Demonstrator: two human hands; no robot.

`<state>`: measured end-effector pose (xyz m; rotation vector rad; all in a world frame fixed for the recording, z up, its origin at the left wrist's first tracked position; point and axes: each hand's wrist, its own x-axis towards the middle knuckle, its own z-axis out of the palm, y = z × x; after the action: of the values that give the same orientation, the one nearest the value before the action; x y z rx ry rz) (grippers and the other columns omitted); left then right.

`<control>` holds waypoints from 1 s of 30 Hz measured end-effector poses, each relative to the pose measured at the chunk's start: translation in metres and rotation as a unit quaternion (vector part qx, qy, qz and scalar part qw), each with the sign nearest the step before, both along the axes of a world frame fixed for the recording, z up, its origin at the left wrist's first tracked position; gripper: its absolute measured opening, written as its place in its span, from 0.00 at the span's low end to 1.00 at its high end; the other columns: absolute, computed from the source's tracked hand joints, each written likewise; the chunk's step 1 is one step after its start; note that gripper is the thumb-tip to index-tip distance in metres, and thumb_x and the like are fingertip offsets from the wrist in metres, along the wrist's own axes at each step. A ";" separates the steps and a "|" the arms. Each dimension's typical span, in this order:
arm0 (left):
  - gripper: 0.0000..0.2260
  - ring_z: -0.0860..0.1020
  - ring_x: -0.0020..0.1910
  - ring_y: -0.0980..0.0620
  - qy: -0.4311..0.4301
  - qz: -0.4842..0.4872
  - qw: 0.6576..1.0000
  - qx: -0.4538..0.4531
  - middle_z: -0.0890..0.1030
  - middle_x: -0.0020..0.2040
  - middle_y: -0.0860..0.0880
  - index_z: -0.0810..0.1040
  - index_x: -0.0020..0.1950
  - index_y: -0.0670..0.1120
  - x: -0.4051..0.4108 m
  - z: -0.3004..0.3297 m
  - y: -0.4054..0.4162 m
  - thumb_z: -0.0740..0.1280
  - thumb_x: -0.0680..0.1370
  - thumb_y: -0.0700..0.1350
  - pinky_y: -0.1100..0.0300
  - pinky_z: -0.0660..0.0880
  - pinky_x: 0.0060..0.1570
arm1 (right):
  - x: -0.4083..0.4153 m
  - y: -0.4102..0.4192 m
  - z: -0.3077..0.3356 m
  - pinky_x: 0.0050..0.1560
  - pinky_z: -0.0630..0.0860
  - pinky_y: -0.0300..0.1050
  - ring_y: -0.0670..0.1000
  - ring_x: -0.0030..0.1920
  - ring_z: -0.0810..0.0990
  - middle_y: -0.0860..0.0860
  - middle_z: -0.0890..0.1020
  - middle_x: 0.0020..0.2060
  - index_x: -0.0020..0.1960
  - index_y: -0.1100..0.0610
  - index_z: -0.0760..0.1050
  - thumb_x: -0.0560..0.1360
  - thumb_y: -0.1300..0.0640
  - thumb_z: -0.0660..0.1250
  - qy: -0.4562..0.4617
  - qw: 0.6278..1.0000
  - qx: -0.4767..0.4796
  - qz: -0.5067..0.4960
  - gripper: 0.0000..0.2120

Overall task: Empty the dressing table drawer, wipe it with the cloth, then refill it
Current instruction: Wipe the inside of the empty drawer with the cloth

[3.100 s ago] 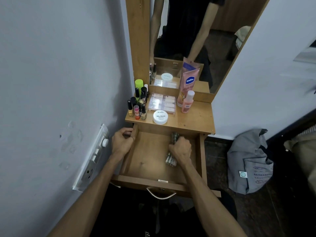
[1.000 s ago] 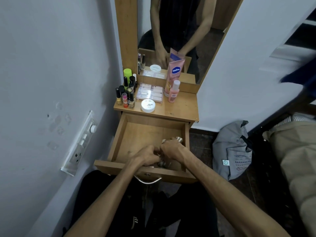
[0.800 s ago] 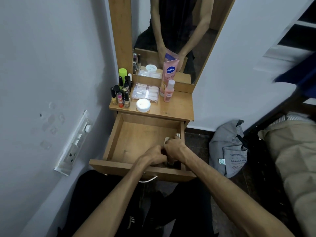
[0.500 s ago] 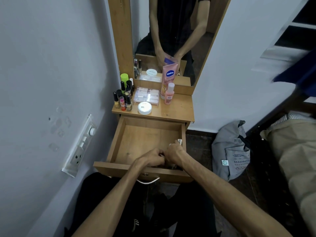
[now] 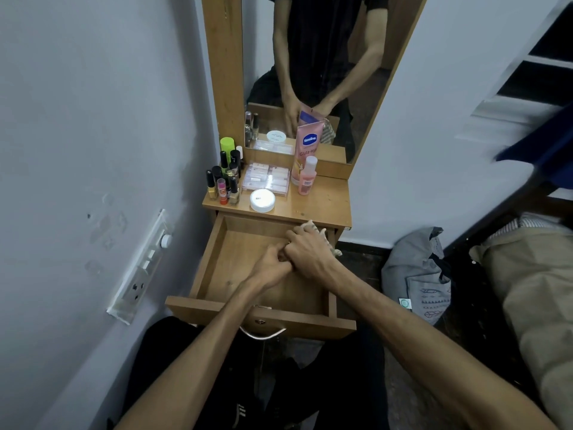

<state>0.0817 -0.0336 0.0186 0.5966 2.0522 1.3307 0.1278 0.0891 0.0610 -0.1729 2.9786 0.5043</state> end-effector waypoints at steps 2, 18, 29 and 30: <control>0.19 0.81 0.55 0.46 0.033 -0.006 0.999 0.000 0.83 0.54 0.44 0.80 0.58 0.43 -0.001 -0.003 0.016 0.66 0.68 0.34 0.44 0.78 0.58 | -0.002 0.012 -0.007 0.64 0.71 0.55 0.59 0.63 0.75 0.57 0.80 0.60 0.57 0.57 0.82 0.80 0.55 0.65 0.003 0.999 0.039 -0.006 0.10; 0.28 0.77 0.63 0.46 -0.033 -0.019 0.999 0.013 0.78 0.61 0.41 0.67 0.72 0.39 0.008 -0.011 0.085 0.60 0.72 0.26 0.63 0.73 0.60 | 0.040 0.066 -0.026 0.65 0.72 0.56 0.56 0.69 0.73 0.54 0.79 0.67 0.70 0.56 0.74 0.74 0.60 0.67 0.095 0.953 -0.219 -0.185 0.24; 0.19 0.78 0.53 0.52 -0.061 -0.062 0.996 0.007 0.80 0.53 0.47 0.75 0.66 0.39 0.024 -0.012 0.059 0.65 0.76 0.28 0.65 0.76 0.51 | 0.071 0.070 -0.008 0.59 0.80 0.48 0.47 0.54 0.83 0.47 0.87 0.52 0.54 0.51 0.87 0.68 0.62 0.67 0.084 0.810 -0.497 -0.300 0.18; 0.18 0.78 0.52 0.52 -0.065 -0.074 0.995 0.002 0.81 0.52 0.48 0.76 0.65 0.41 0.027 -0.011 0.052 0.65 0.76 0.30 0.69 0.75 0.47 | 0.078 0.067 -0.008 0.59 0.81 0.48 0.46 0.54 0.83 0.46 0.87 0.53 0.53 0.50 0.87 0.68 0.62 0.67 0.076 0.802 -0.508 -0.306 0.18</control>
<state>0.1091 0.0186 0.0077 0.6342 1.8647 1.2541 0.2061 0.1562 0.0530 0.7498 2.8196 -1.1971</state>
